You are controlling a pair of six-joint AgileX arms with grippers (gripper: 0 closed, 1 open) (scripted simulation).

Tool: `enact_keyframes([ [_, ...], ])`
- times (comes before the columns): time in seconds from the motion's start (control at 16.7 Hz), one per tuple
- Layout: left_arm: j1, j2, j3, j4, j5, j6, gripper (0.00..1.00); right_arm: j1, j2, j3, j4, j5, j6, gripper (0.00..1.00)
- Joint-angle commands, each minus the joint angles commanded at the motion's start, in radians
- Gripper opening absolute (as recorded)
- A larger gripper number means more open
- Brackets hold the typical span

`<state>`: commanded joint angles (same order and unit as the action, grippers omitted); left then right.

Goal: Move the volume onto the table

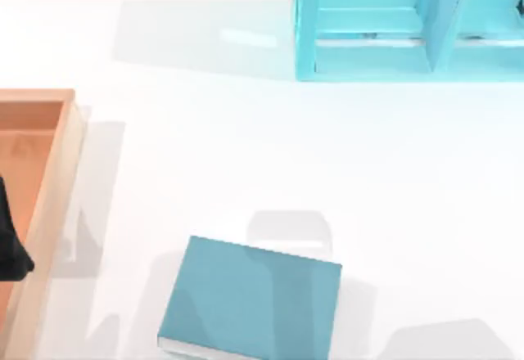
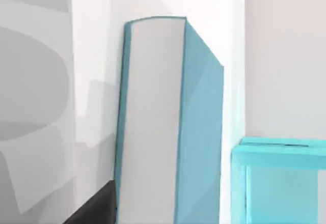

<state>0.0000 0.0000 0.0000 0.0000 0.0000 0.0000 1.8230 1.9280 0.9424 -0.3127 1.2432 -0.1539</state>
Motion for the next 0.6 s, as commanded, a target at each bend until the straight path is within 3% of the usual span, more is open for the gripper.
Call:
enact_keyframes([
  [0.3,0.0,0.0,0.0,0.0,0.0,0.0,1.0,0.044,0.017,0.079,-0.353,0.054,0.259,1.0],
  [0.6,0.0,0.0,0.0,0.0,0.0,0.0,1.0,0.039,0.022,0.1,-0.447,0.074,0.325,1.0],
])
